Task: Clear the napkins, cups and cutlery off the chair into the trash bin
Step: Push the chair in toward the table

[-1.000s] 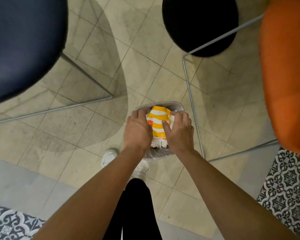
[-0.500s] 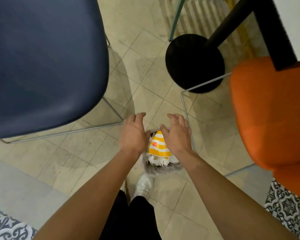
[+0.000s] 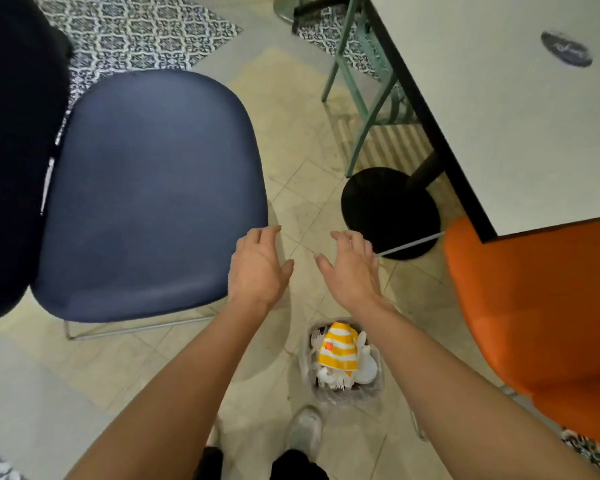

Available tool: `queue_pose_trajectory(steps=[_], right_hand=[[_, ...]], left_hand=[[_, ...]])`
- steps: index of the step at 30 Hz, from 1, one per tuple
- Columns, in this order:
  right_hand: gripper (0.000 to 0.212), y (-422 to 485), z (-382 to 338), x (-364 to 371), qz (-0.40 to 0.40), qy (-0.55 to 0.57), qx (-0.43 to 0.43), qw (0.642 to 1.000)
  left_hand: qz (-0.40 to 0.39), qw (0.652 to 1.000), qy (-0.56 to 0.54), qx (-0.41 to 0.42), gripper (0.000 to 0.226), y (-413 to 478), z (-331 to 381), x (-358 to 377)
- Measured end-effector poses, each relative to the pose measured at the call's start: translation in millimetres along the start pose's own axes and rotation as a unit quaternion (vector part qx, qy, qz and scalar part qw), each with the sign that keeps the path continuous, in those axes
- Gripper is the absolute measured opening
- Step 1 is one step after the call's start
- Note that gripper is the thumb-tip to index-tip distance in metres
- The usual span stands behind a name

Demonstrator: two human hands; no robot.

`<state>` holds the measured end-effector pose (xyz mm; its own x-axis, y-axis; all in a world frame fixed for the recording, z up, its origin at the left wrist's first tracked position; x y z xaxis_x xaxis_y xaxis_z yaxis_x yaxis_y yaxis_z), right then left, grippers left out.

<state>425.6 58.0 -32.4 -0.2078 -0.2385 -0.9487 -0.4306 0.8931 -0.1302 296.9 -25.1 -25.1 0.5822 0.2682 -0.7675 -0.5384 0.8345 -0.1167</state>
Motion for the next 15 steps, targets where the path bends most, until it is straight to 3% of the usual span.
queue_pose_trajectory(steps=[7, 15], right_hand=[[0.054, 7, -98, -70, 0.046, 0.007, -0.012, 0.999], [0.059, 29, -224, -167, 0.108, -0.003, -0.023, 0.994]], left_hand=[[0.035, 0.997, 0.011, 0.063, 0.059, 20, 7, -120], [0.095, 0.975, 0.125, 0.155, 0.069, 54, 23, -282]])
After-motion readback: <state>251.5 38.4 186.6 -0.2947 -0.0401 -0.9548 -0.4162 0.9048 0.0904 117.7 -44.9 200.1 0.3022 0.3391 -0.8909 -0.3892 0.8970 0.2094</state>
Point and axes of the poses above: each hand's wrist, its own y-axis towards the middle knuckle, its own x-axis out of the palm, z = x × y, the point moved 2 cm from there along y, towards the middle knuckle, and after that the axes turned 3 degrees about -y, right-handed, at the moved point
